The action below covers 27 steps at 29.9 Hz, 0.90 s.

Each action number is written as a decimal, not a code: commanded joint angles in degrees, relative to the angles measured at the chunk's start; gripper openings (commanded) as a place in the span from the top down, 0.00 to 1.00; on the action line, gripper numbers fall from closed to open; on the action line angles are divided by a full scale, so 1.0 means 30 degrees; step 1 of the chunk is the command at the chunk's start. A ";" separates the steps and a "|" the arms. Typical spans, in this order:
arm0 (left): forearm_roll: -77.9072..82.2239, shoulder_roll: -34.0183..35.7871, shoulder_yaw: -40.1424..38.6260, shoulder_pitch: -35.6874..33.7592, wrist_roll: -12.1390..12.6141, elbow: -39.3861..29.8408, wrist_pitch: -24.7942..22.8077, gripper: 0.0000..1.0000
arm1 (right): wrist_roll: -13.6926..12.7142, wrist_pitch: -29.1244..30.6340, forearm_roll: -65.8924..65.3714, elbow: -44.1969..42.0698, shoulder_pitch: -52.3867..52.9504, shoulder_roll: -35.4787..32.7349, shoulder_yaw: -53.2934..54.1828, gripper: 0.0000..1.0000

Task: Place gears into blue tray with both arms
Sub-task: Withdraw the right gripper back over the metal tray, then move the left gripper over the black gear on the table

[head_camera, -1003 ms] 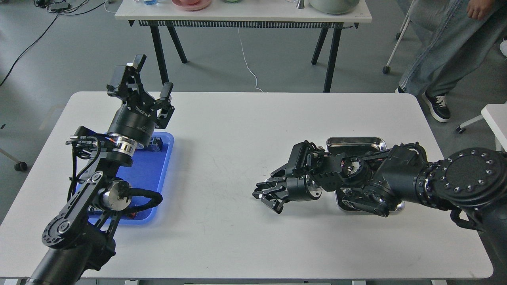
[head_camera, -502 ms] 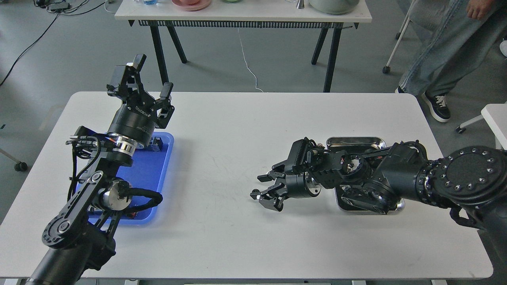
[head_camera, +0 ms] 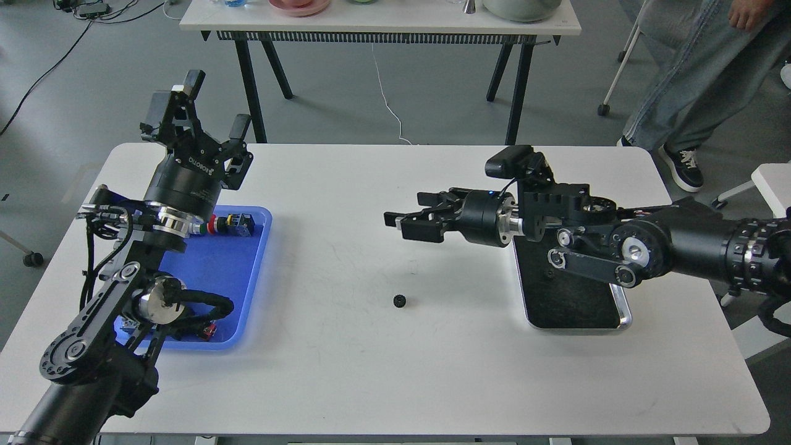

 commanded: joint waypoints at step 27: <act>1.6962 0.3831 1.3339 -1.1323 -0.1551 -0.0928 -0.2731 0.00 | 0.0006 1.2115 2.3696 -0.3556 -0.9440 -0.4156 1.2188 0.03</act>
